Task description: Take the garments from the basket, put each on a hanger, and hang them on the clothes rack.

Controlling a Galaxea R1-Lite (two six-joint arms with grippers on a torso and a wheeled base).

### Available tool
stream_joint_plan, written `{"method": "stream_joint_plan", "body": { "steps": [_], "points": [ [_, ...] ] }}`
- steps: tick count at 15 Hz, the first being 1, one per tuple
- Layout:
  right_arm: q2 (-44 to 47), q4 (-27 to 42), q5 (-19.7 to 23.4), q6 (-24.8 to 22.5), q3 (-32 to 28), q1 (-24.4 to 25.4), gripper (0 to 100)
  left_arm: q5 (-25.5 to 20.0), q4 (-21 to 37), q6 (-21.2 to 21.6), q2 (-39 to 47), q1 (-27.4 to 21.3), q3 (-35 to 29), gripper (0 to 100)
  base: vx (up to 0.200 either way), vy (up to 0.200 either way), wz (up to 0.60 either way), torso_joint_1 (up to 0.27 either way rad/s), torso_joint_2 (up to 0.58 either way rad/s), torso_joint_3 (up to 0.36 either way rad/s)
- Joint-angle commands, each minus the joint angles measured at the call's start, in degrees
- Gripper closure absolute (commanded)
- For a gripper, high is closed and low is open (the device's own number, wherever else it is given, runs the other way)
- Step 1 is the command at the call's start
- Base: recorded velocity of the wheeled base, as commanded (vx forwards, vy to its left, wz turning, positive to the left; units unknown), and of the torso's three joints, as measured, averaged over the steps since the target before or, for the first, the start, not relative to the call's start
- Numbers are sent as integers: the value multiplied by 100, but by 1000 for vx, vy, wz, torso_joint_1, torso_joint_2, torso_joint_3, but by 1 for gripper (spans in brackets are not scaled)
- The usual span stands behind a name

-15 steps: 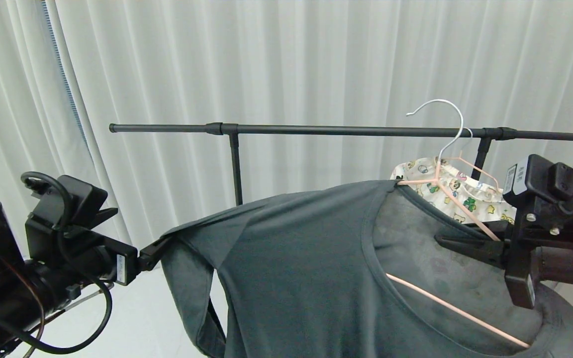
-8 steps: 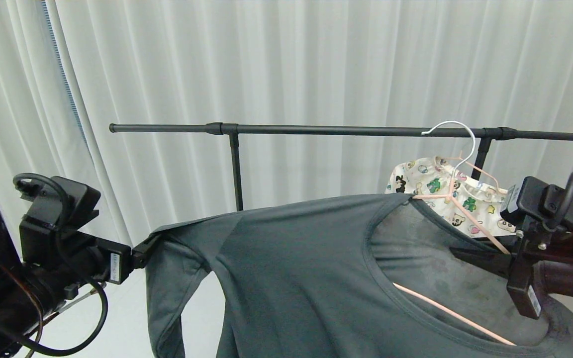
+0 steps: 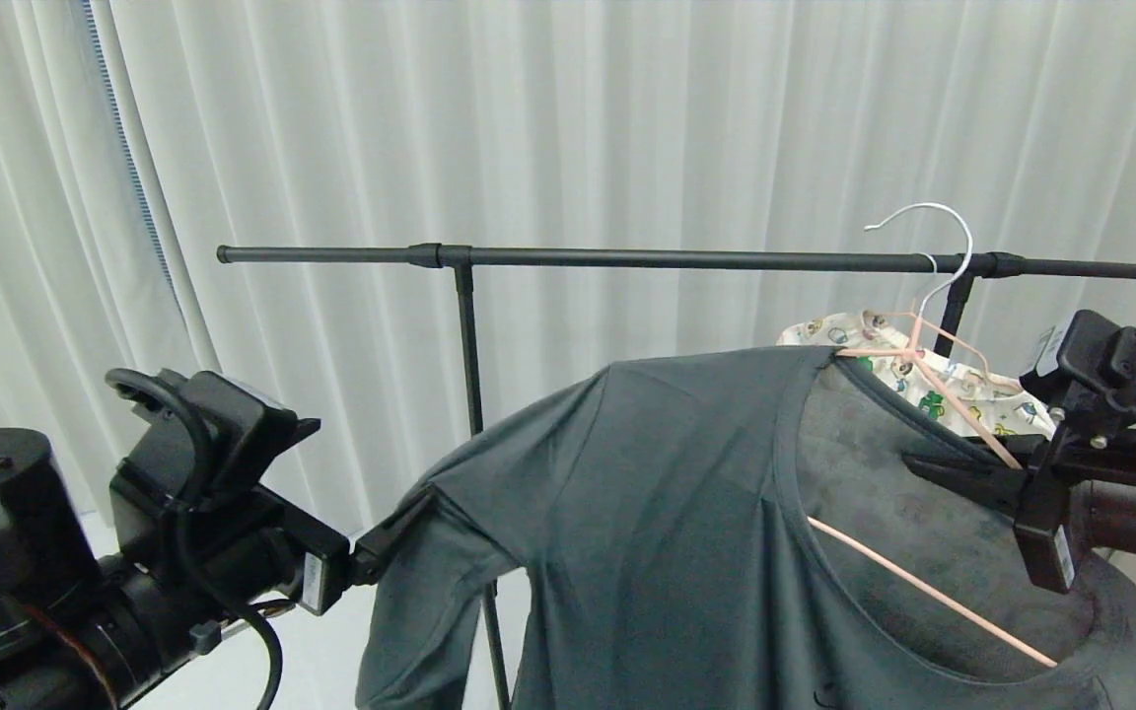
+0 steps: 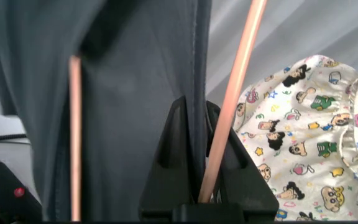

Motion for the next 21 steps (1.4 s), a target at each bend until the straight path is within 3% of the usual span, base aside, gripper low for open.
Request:
{"method": "stream_joint_plan", "body": {
  "steps": [1, 10, 14, 16, 17, 21],
  "points": [
    [9, -15, 28, -3, -11, 11, 100, -2, 0, -5, 173, -231, -19, 0, 0, 0, 0, 0, 0, 0],
    [246, -15, -25, -12, -424, 20, 100, 103, 0, -14, 182, -38, 121, 0, 0, 0, 0, 0, 0, 0],
    [826, -15, -447, -12, -969, -349, 100, 683, 0, -5, 164, -20, 200, 0, 0, 0, 0, 0, 0, 0],
    [1002, -15, -579, -12, -1136, -420, 100, 736, 0, -14, 129, -29, 280, 0, 0, 0, 0, 0, 0, 0],
    [1195, -15, -930, -3, -1276, -446, 100, 736, 0, -14, 68, -29, 271, 0, 0, 0, 0, 0, 0, 0],
    [1389, -15, -992, 14, -1347, -446, 100, 736, 0, -75, 6, -29, 253, 0, 100, 0, 0, 0, 1, 1]
  ]
}}
